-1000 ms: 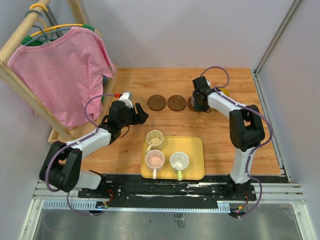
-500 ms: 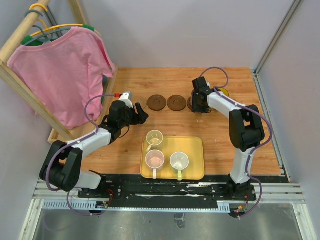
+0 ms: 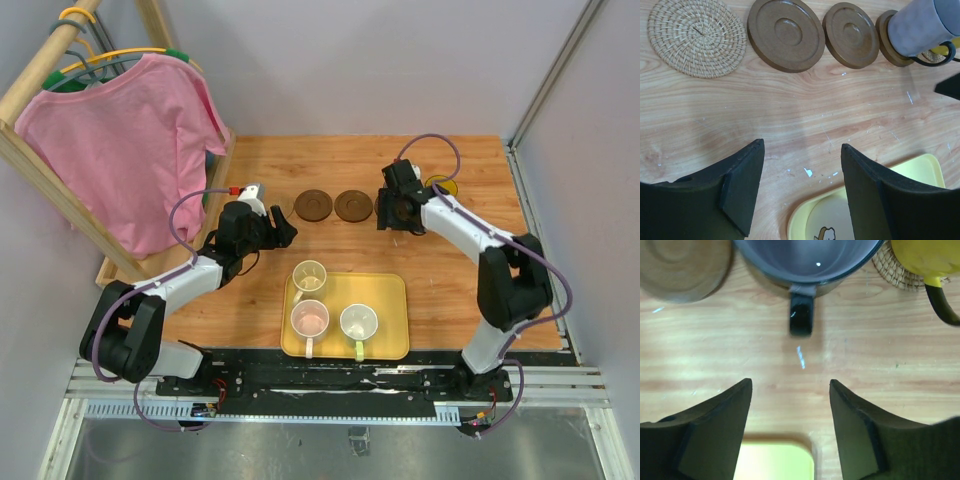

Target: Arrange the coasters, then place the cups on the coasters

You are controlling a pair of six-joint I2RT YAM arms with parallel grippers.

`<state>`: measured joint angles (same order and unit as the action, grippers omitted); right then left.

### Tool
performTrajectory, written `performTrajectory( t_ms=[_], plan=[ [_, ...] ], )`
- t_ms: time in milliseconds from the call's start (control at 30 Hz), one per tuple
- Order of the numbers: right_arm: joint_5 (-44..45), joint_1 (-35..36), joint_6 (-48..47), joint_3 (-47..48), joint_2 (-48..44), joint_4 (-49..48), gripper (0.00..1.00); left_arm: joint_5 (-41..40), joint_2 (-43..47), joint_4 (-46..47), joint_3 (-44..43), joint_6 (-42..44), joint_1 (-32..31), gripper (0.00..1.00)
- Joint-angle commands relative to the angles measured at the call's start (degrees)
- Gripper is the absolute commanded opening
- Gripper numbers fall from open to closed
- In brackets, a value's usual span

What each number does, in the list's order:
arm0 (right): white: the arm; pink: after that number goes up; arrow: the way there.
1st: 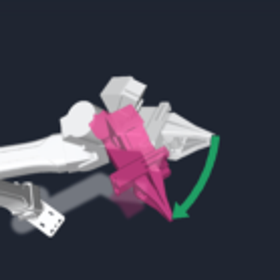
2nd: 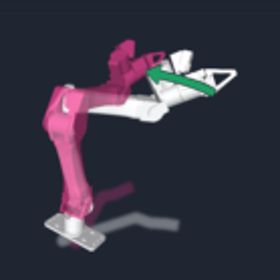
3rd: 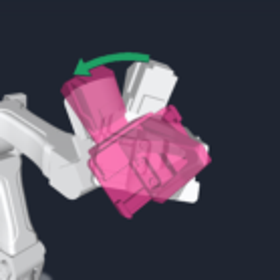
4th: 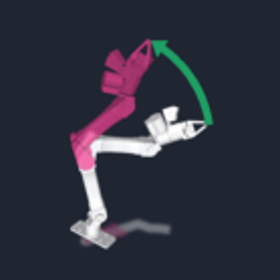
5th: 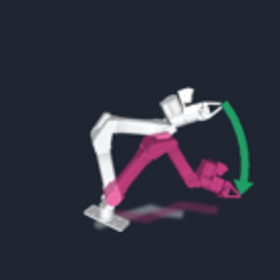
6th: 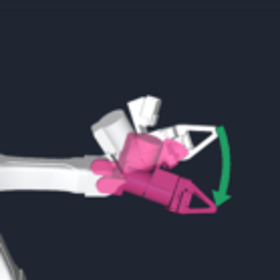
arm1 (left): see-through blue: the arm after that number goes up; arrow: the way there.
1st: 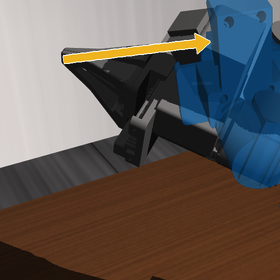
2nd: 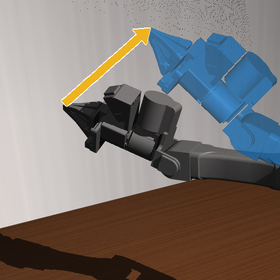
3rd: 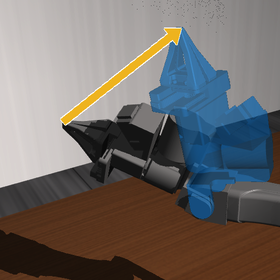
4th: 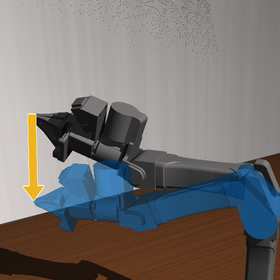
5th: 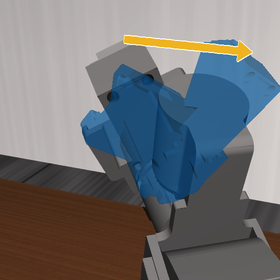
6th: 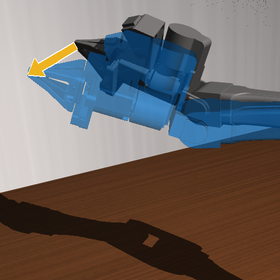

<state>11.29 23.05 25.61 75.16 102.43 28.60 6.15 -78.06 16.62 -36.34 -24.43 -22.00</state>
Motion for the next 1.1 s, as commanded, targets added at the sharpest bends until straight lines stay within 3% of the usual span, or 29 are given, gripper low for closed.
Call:
performTrajectory(
  t_ms=[0,100,233,567,767,1067],
  plan=[
    [4.09,4.79,0.63,-4.05,-10.83,1.59,0.69,0.81,0.44,1.45,-0.37,0.6,-0.46,0.66],
    [4.22,7.23,1.28,-7.08,-17.03,2.21,0.79,1.12,0.61,1.1,-0.42,0.88,-0.45,0.66],
    [4.47,11.52,3.11,-11.33,-23.76,4.32,0.99,1.71,1.36,0.74,-0.32,0.97,-0.43,0.66],
    [10.51,30.96,10.33,-22.71,-38.83,6.65,0.98,2.86,6.14,0.24,2.96,0.41,-0.42,0.68],
    [11.39,38.07,13.95,-28.68,-46.42,6.91,0.99,2.12,8.72,0.06,5.4,0.39,-0.52,0.69],
    [18.37,51.19,18.47,-31.13,-48.93,8.74,0.99,2.53,11.21,-0.31,7.27,-0.05,-2.12,0.71]
  ],
)
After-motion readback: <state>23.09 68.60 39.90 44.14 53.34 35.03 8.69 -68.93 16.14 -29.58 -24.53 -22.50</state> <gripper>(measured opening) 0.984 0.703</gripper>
